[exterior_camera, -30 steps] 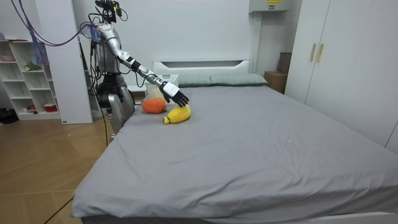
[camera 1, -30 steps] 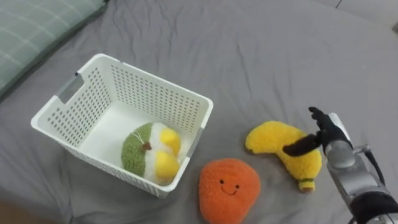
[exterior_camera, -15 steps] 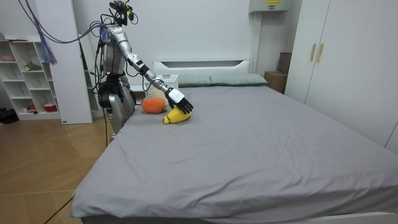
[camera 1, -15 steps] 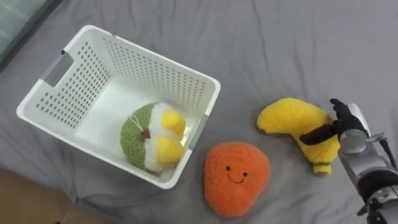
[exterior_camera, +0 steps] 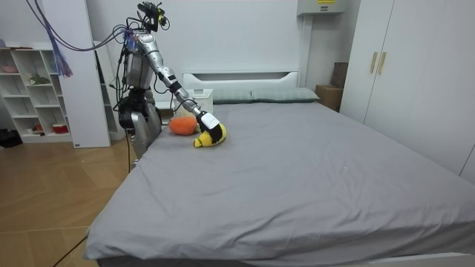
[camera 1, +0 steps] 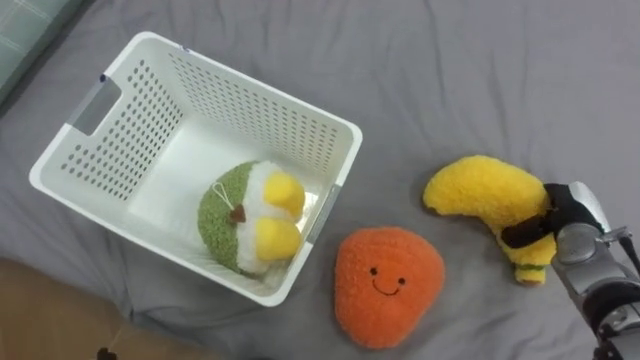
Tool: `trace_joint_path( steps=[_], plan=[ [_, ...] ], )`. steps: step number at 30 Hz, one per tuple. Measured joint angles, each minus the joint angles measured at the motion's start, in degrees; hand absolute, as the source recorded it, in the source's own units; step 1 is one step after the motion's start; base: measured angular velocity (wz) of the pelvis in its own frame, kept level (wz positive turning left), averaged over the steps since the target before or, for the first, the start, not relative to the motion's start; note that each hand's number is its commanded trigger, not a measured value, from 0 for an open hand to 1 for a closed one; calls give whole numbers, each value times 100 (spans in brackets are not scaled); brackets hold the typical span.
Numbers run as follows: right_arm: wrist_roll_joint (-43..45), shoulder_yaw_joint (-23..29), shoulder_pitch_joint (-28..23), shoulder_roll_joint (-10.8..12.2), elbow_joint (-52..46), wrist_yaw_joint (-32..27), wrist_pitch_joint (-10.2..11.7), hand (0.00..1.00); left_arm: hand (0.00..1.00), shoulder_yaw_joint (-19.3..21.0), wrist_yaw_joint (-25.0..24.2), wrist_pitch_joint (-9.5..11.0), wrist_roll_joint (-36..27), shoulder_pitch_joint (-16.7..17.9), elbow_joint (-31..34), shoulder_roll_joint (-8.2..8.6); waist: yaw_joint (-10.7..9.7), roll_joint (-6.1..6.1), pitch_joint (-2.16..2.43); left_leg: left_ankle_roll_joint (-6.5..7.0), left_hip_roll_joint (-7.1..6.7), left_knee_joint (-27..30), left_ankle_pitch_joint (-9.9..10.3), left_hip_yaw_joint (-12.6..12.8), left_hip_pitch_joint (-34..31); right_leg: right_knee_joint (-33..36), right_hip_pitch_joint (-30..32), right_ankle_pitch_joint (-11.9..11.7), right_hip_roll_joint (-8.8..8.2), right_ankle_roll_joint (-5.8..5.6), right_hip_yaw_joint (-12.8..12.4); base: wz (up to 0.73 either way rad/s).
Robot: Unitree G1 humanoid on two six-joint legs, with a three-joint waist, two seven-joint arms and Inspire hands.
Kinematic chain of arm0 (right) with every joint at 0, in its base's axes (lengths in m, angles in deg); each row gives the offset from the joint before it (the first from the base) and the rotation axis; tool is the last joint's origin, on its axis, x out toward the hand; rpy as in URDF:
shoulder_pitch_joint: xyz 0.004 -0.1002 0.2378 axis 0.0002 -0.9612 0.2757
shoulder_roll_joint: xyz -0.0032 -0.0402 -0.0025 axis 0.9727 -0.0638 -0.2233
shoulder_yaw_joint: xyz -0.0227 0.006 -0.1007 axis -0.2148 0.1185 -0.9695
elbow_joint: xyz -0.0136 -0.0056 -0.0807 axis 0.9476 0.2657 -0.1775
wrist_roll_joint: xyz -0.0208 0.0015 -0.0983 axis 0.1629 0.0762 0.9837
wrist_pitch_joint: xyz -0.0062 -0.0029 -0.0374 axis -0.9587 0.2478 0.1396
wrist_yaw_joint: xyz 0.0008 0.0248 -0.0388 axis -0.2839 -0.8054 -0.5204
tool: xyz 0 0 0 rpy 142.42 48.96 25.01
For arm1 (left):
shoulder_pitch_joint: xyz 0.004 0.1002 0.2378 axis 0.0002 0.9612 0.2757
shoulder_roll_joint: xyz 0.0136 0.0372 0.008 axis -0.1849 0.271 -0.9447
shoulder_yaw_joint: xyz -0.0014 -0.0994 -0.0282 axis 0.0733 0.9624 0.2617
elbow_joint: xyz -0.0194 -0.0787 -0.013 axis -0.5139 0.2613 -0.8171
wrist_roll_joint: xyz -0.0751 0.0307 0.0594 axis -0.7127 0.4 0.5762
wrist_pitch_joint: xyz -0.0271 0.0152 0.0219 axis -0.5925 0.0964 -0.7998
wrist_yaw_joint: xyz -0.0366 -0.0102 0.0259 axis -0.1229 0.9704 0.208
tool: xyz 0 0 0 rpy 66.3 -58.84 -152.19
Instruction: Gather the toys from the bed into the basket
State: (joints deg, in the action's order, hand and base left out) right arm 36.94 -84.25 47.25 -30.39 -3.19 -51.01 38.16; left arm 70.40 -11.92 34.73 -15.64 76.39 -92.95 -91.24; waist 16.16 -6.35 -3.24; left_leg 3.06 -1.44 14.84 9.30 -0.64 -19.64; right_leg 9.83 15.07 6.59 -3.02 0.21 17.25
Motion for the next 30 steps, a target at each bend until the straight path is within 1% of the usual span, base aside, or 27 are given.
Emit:
trace_joint_path(
  steps=[3, 6, 8, 12, 15, 17, 18, 19, 20, 21, 22, 23, 24, 26, 27, 30],
  plan=[
    [1, -52, -11, 1, 17, 1, 0, 100, 0, -42, 0, 51, -4, 0, 12, -1, -2, 14, 6, 0, 1, 14, 0, 43, -7, 1, 17, 0, 1, 0, -23, -8],
    [29, -52, -12, 0, 34, 1, 0, 100, 0, -46, 0, 57, -4, 1, 11, -1, -5, 19, 8, 0, 9, 47, 0, 60, -8, 10, 19, 0, 7, 1, -64, -5],
    [140, -39, -12, 0, 28, 1, 0, 100, 0, -44, -10, 57, 0, 8, -10, -1, -9, 38, 19, 0, 10, 52, 0, 58, 8, 8, 0, -1, 16, 1, -82, 0],
    [376, -35, -12, 0, 3, -2, 4, 100, 0, -45, -91, 57, -14, 73, -13, 0, -8, 109, 58, 0, 11, 52, 0, 99, 68, 11, -48, -1, 20, 2, -109, -2],
    [462, -66, -125, -12, -164, -3, 4, 100, 0, -113, -69, 54, -225, 168, -33, 5, -18, 137, 76, 0, 15, 45, 0, 109, 171, 23, -130, -1, 9, 2, -141, -5],
    [494, -73, -150, -17, -300, -2, 3, 100, 0, -117, -57, 53, -231, 192, -24, 31, -49, 137, 76, 0, 26, 44, 0, 149, 195, 53, -134, -1, 3, 2, -164, -3],
    [507, -73, -176, -19, -472, 1, -14, 100, 0, -116, -52, 54, -221, 224, -5, 46, -90, 138, 77, 0, 34, 44, 0, 146, 223, 84, -139, -1, 2, 2, -167, -6],
    [526, -72, -197, -19, -676, 8, -7, 100, 0, -107, -39, 54, -214, 256, -7, 52, -184, 138, 79, 0, 36, 42, 0, 150, 280, 82, -192, -1, 2, 2, -169, -5],
    [524, -72, -211, -19, -751, 14, 3, 100, 0, -103, -34, 54, -216, 275, -12, 53, -196, 141, 81, 0, 36, 38, 0, 154, 321, 85, -228, -1, 2, 2, -170, -3],
    [576, -23, -257, -27, -917, 14, 4, 100, 0, -101, -23, 59, -221, 304, -11, 52, -266, 140, 91, 0, 37, 22, 0, 161, 416, 85, -313, -1, 3, 2, -170, -4],
    [631, 4, -308, -27, -1134, 17, -7, 100, 0, -96, 19, 61, -218, 353, 0, 48, -333, 134, 127, 0, 38, -46, 0, 168, 511, 86, -372, -1, 5, 2, -171, -5],
    [647, 21, -337, -28, -1256, 18, -7, 100, 0, -92, 42, 60, -218, 371, 0, 44, -355, 129, 134, 0, 40, -66, 0, 176, 556, 88, -401, -1, 7, 1, -176, -12],
    [652, 34, -394, -28, -1440, 30, -1, 100, 0, -83, 65, 61, -218, 407, -1, 34, -369, 100, 179, -5, 43, -143, -5, 217, 657, 86, -451, -1, 15, 2, -222, -12],
    [697, 70, -455, -29, -1597, 104, -8, 100, 0, -72, 67, 61, -218, 458, 7, 33, -464, 91, 224, -6, 47, -176, -6, 229, 804, 81, -585, -1, 15, 1, -220, -6],
    [838, 132, -525, -29, -1825, 156, -27, 100, 0, -31, 66, 62, -198, 532, 73, 34, -487, 84, 244, -9, 52, -221, -8, 244, 914, 77, -669, -1, 21, 1, -220, -6],
    [955, 154, -766, -31, -2538, 171, -39, 100, 0, 44, 132, 63, -220, 687, 140, 35, -591, 76, 276, -18, 68, -339, -14, 292, 1210, 68, -896, 0, 34, 1, -217, -9]
  ],
)
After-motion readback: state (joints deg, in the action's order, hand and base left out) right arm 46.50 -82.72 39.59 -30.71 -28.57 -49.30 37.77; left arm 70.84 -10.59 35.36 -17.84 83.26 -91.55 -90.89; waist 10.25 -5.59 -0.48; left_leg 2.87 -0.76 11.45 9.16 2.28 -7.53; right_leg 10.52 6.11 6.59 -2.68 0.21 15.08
